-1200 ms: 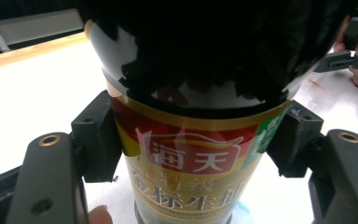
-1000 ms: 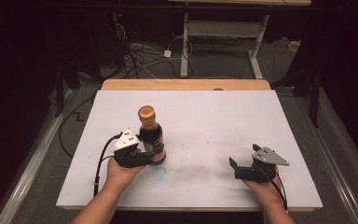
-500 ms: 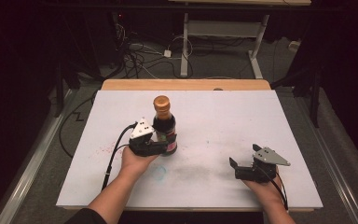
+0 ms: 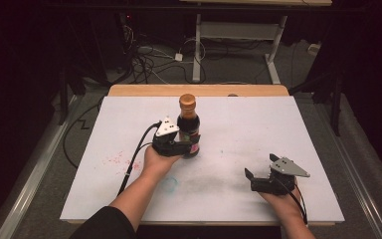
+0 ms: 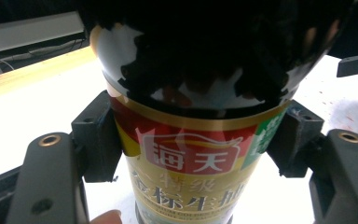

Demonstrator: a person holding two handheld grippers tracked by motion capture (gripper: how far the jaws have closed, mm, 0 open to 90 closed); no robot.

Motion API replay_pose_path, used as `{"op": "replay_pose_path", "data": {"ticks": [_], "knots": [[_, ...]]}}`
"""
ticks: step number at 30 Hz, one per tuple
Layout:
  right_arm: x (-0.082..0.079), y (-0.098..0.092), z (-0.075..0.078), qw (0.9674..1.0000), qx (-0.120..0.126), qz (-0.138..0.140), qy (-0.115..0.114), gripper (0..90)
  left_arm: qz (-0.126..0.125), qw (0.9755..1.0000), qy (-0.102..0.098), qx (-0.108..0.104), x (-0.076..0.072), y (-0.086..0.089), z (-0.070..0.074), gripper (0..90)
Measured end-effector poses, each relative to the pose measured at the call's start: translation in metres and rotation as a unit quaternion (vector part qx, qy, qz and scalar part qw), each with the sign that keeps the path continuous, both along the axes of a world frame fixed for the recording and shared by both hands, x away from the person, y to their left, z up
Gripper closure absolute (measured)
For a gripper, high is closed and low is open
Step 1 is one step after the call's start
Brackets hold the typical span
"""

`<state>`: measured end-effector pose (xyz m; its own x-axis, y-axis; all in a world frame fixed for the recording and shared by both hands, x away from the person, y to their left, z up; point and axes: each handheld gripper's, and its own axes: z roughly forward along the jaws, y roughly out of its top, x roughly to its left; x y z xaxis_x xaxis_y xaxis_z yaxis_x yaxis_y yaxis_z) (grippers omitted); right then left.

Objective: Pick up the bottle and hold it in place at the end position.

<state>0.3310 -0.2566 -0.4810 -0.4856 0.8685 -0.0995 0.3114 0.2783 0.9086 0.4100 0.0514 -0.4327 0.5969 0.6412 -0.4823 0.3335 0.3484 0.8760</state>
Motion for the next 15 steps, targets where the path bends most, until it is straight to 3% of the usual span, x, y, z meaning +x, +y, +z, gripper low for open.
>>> {"op": "replay_pose_path", "data": {"ticks": [11,12,13,14,15], "knots": [[0.0,-0.001,0.0,1.0,0.001,0.002,-0.001,0.1,-0.003,1.0,0.004,0.001,0.016,-0.022,-0.005,28.8],[0.0,-0.001,0.0,1.0,0.001,0.002,-0.001,0.1,0.013,0.9984,0.01,-0.054,0.018,-0.035,-0.003,28.8],[0.0,0.0,0.0,1.0,0.001,0.002,-0.001,0.1,0.013,0.9984,0.01,-0.054,0.018,-0.035,-0.003,28.8],[0.0,-0.001,0.0,1.0,0.001,0.002,-0.001,0.1,-0.008,0.9999,0.002,0.01,0.02,-0.028,-0.006,28.8],[0.0,-0.001,0.0,1.0,0.001,0.002,-0.002,0.1,-0.007,1.0,0.003,0.004,0.022,-0.031,-0.007,28.8]]}}
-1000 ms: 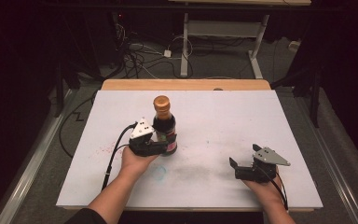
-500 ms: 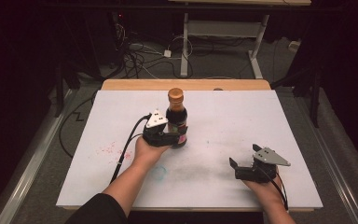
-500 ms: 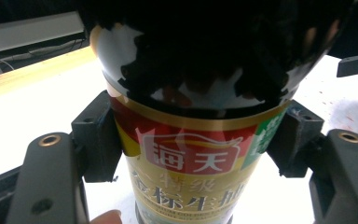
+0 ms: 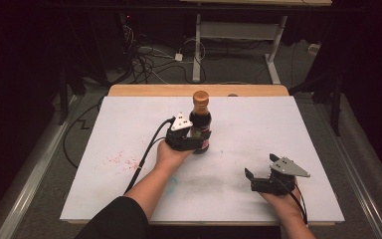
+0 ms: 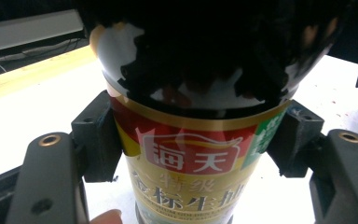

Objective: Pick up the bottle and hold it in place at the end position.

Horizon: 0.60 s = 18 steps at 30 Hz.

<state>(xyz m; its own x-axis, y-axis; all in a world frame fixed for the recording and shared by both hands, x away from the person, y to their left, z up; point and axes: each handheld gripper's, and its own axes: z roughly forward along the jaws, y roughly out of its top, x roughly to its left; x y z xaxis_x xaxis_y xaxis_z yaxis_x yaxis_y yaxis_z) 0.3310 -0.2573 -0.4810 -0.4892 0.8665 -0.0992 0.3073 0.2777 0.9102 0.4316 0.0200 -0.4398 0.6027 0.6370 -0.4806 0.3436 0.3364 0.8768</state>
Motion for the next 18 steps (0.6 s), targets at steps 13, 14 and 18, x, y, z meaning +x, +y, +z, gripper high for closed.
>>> {"op": "replay_pose_path", "data": {"ticks": [13,14,18], "knots": [[0.0,0.0,0.0,1.0,0.0,-0.001,-0.001,0.1,0.023,0.998,0.003,-0.058,0.005,-0.015,-0.003,28.6],[0.0,0.0,0.0,1.0,-0.001,0.0,-0.001,0.1,0.023,0.9978,0.003,-0.061,0.005,-0.015,-0.003,28.6],[0.0,0.0,0.0,1.0,0.002,-0.001,0.002,0.1,0.0,1.0,-0.003,0.002,0.006,-0.004,-0.007,28.4]]}}
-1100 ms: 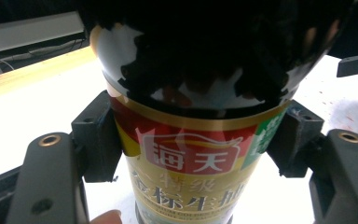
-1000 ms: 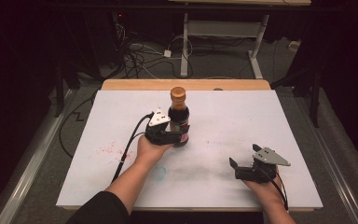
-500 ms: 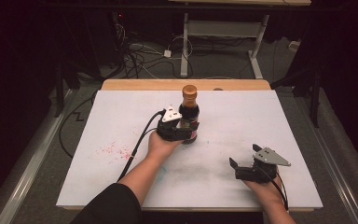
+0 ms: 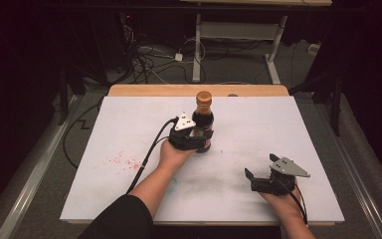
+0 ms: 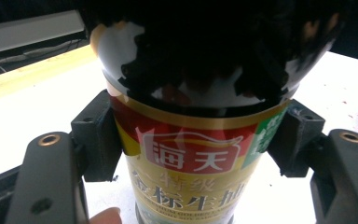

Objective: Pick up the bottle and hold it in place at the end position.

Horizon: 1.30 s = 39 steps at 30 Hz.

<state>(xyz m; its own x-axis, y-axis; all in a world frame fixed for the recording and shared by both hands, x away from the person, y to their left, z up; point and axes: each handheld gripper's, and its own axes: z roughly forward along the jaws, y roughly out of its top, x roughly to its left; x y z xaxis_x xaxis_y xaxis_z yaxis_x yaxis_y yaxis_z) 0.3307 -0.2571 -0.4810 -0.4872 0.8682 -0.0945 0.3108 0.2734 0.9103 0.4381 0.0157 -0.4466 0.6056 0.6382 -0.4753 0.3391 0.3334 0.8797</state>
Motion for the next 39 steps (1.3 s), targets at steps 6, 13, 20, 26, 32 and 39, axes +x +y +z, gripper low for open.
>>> {"op": "replay_pose_path", "data": {"ticks": [6,13,20,26,32,39], "knots": [[0.002,-0.001,0.001,1.0,0.005,0.002,0.005,0.2,-0.02,0.9979,-0.007,0.062,-0.001,0.01,-0.004,28.1],[0.007,0.002,0.01,0.9997,0.022,0.012,0.008,6.9,-0.008,0.9999,0.0,-0.009,-0.001,0.003,-0.003,28.1],[0.019,0.015,0.019,0.9995,0.024,0.023,0.001,17.3,-0.024,0.9983,-0.007,0.052,0.0,0.011,-0.006,28.1],[0.031,0.025,0.026,0.9992,0.026,0.029,-0.002,23.9,-0.008,0.9999,-0.002,-0.013,-0.001,0.003,-0.004,28.1],[0.045,0.042,0.03,0.9982,0.039,0.045,-0.002,37.1,-0.023,0.9985,-0.009,0.048,0.0,0.011,-0.007,28.2],[0.053,0.058,0.035,0.9972,0.047,0.059,-0.004,52.3,-0.007,0.9998,-0.003,-0.016,-0.002,0.002,-0.005,28.2]]}}
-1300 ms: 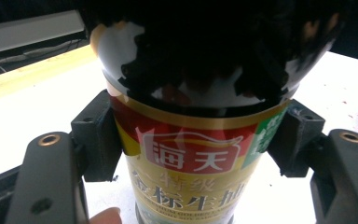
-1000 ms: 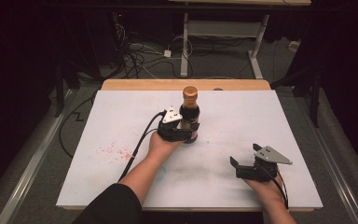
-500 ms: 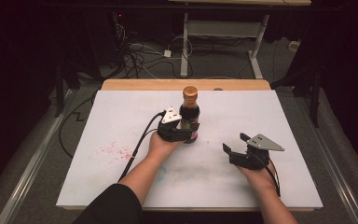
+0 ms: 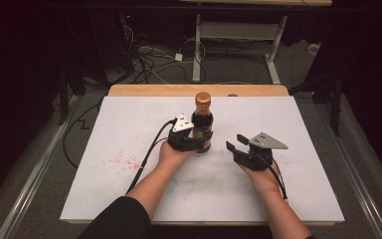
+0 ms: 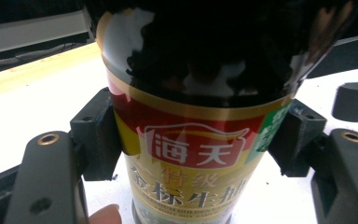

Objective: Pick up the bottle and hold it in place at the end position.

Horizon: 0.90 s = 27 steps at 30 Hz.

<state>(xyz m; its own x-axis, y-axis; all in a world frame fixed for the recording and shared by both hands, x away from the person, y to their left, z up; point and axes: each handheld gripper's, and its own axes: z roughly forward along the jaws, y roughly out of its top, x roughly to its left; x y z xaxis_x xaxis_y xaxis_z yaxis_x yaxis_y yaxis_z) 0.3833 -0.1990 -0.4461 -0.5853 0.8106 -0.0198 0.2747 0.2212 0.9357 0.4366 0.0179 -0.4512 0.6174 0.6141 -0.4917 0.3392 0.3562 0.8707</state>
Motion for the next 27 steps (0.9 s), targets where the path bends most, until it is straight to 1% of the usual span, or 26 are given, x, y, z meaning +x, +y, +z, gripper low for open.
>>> {"op": "replay_pose_path", "data": {"ticks": [1,2,3,4,5,7,8,9,10,11,12,14,15,16,17,18,20,27], "knots": [[0.0,0.0,0.0,1.0,0.0,0.0,0.0,52.3,0.0,1.0,0.0,0.0,0.0,0.0,0.0,28.2],[0.001,0.002,0.001,1.0,-0.001,0.001,-0.001,54.9,0.0,1.0,-0.001,0.0,0.0,0.0,0.0,28.2],[0.003,0.005,0.002,1.0,-0.001,0.004,-0.002,60.2,0.0,1.0,-0.001,0.0,0.0,0.0,0.0,28.2],[0.003,0.005,0.002,1.0,-0.001,0.004,-0.002,60.2,0.0,1.0,-0.001,-0.001,0.0,0.0,0.0,28.2],[0.005,0.007,0.004,1.0,0.002,0.005,-0.002,64.6,0.001,1.0,-0.001,-0.002,0.0,0.0,0.0,28.2],[0.006,0.01,0.006,1.0,-0.001,0.007,-0.004,69.2,0.001,1.0,-0.001,-0.002,0.0,0.0,0.0,28.2],[0.006,0.01,0.006,1.0,-0.001,0.007,-0.004,69.2,0.001,1.0,-0.001,-0.002,0.0,0.0,0.0,28.2],[0.007,0.011,0.007,0.9999,0.001,0.009,-0.005,71.5,0.001,1.0,-0.001,-0.001,-0.001,0.0,0.0,28.2],[0.008,0.012,0.009,0.9999,0.002,0.013,-0.006,76.0,0.001,1.0,-0.001,-0.001,-0.001,0.0,0.0,28.2],[0.009,0.013,0.01,0.9998,0.002,0.016,-0.009,78.4,0.001,1.0,-0.001,-0.001,-0.001,0.0,0.0,28.2],[0.009,0.013,0.01,0.9998,0.002,0.016,-0.009,78.4,0.001,1.0,-0.001,-0.001,0.0,0.0,0.0,28.2],[0.01,0.015,0.014,0.9997,0.0,0.022,-0.011,83.5,0.0,1.0,0.0,0.001,0.0,0.0,0.0,28.2],[0.01,0.015,0.014,0.9997,0.0,0.022,-0.011,83.5,0.0,1.0,0.0,0.001,0.0,0.0,0.0,28.2],[0.011,0.016,0.017,0.9997,0.001,0.022,-0.015,88.1,0.0,1.0,0.0,0.001,0.0,0.0,0.0,28.2],[0.011,0.016,0.017,0.9997,0.001,0.022,-0.015,88.1,0.0,1.0,0.0,0.001,0.0,0.0,0.0,28.2],[0.011,0.017,0.018,0.9996,0.0,0.021,-0.018,90.0,0.0,1.0,0.0,0.001,0.0,0.0,0.0,28.2],[0.013,0.018,0.019,0.9997,-0.002,0.018,-0.017,90.0,0.0,1.0,-0.001,0.0,0.0,0.0,0.0,28.2],[0.015,0.022,0.028,0.9994,-0.004,0.022,-0.026,90.0,0.0,1.0,-0.001,0.0,0.0,0.0,0.0,28.3]]}}
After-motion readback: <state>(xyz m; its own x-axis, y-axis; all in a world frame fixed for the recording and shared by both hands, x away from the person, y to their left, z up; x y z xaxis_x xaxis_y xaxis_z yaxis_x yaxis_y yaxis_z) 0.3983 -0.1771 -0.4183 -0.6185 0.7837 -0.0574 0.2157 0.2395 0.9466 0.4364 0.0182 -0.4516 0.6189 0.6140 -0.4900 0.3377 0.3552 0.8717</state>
